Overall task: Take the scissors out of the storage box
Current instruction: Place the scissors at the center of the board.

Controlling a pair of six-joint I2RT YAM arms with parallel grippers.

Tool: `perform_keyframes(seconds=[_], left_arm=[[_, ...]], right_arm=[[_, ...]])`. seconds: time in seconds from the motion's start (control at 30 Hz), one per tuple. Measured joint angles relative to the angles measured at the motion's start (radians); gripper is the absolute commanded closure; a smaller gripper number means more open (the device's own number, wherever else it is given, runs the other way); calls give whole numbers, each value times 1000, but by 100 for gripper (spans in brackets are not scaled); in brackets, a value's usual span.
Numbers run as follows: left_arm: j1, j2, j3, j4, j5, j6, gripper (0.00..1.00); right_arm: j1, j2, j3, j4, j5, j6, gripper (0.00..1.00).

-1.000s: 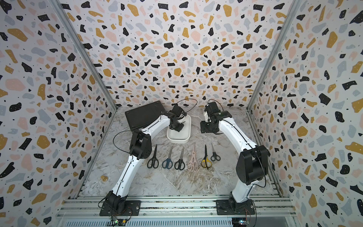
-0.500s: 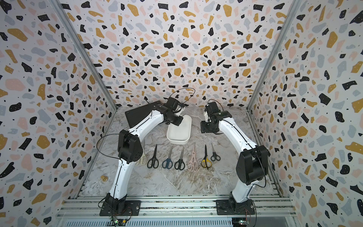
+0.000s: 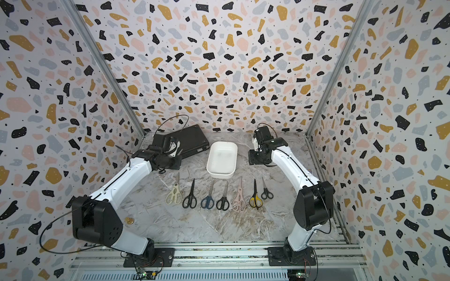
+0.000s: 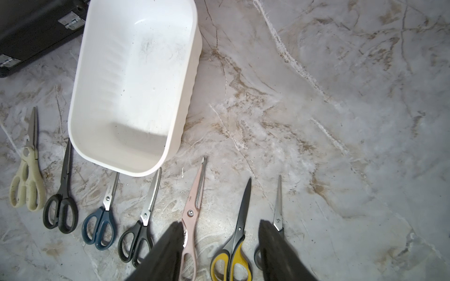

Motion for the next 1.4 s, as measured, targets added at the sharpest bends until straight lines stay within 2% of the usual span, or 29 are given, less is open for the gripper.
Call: perform_keyframes(seconds=[0.13,0.3,0.97,1.03,1.23,1.4], left_arm=[[100,-50,-140,-1,-23,28,100],[159,-3,-224,8,-35,32,100],[165,154,-265,36,-79,1,100],[165,154,-265,35,-85,-5,89],[165,166,-261,23,-95,-11,65],[165,139,-261,21,-91,-13,61]], right_arm=[[32,0,0,10,-8,0,45],[62,0,0,14,-26,1,45],[74,0,-39,51,-43,19,45],[74,0,-39,51,-43,19,45],[75,0,-39,53,-44,20,45],[76,0,-39,54,-43,26,44]])
